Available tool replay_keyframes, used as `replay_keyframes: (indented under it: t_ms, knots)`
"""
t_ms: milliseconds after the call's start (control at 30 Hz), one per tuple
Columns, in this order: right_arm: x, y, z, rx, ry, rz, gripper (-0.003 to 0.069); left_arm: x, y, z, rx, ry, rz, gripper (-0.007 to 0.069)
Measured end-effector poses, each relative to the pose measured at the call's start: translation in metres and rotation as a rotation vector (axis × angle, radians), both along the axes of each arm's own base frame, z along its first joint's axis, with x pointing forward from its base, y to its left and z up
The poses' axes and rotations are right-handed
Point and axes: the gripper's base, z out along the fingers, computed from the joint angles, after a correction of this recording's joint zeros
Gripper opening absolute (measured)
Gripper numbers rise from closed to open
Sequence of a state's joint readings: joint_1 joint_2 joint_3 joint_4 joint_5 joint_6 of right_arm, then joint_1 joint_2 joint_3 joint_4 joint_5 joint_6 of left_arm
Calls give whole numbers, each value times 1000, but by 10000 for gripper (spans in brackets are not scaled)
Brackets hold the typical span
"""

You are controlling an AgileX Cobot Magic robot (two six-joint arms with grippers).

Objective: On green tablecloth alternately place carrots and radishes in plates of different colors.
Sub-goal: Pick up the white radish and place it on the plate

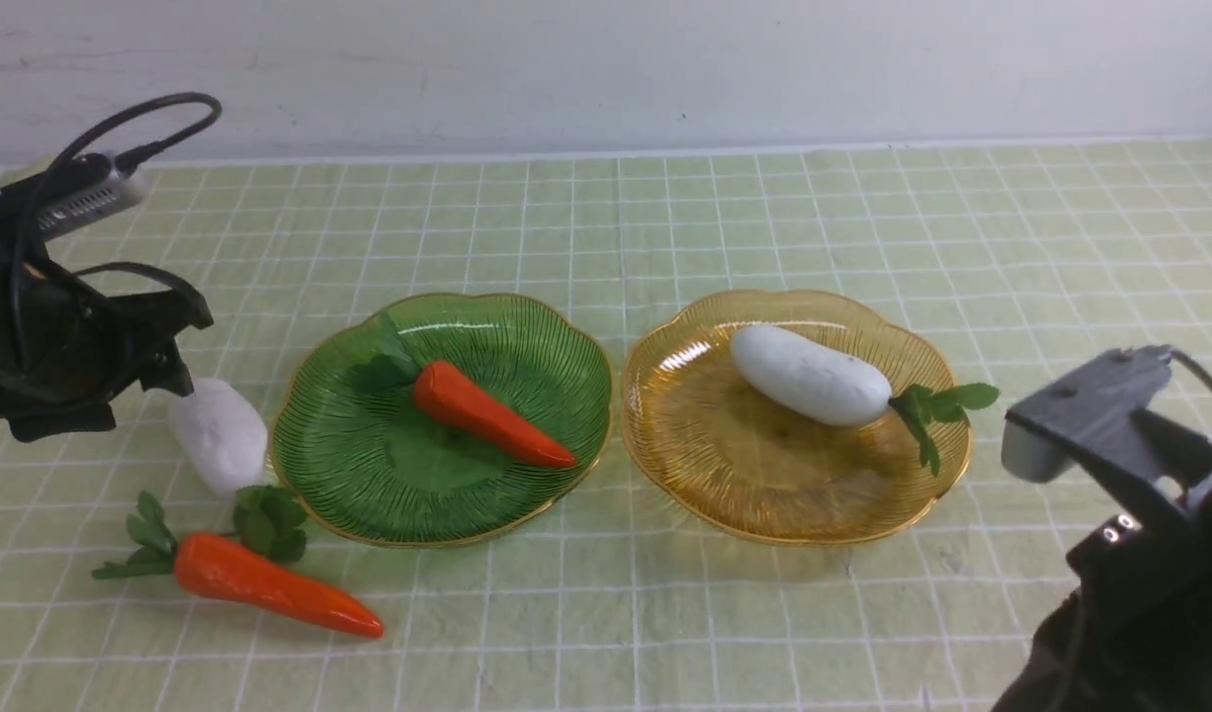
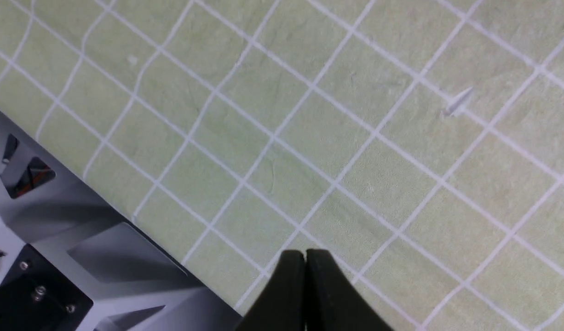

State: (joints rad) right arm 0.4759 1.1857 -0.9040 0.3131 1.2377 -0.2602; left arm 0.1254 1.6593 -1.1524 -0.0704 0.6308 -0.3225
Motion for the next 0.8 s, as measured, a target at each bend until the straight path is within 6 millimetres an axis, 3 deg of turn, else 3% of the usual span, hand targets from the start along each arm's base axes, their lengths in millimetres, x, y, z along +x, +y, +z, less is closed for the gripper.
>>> replay_keyframes:
  t_ms: [133, 233, 400, 500, 567, 667, 800]
  knots:
    - [2, 1, -1, 9, -24, -3, -15, 15, 1, -12, -27, 31, 11, 545]
    - [5, 2, 0, 21, -53, -9, -15, 29, 1, -32, -63, 62, 28, 582]
    - [5, 2, 0, 22, -56, -11, -15, 41, 2, -59, -74, 75, 43, 573]
    - [5, 2, 0, 22, -56, -11, -15, 44, 3, -71, -79, 90, 51, 519]
    - [5, 2, 0, 22, -57, -10, -15, 45, 3, -73, -82, 93, 53, 471]
    - [5, 2, 0, 23, -60, -8, -15, 45, 3, -72, -72, 101, 41, 468]
    - [6, 2, 0, 26, -68, -11, -15, 45, 7, -52, -13, 146, -29, 468]
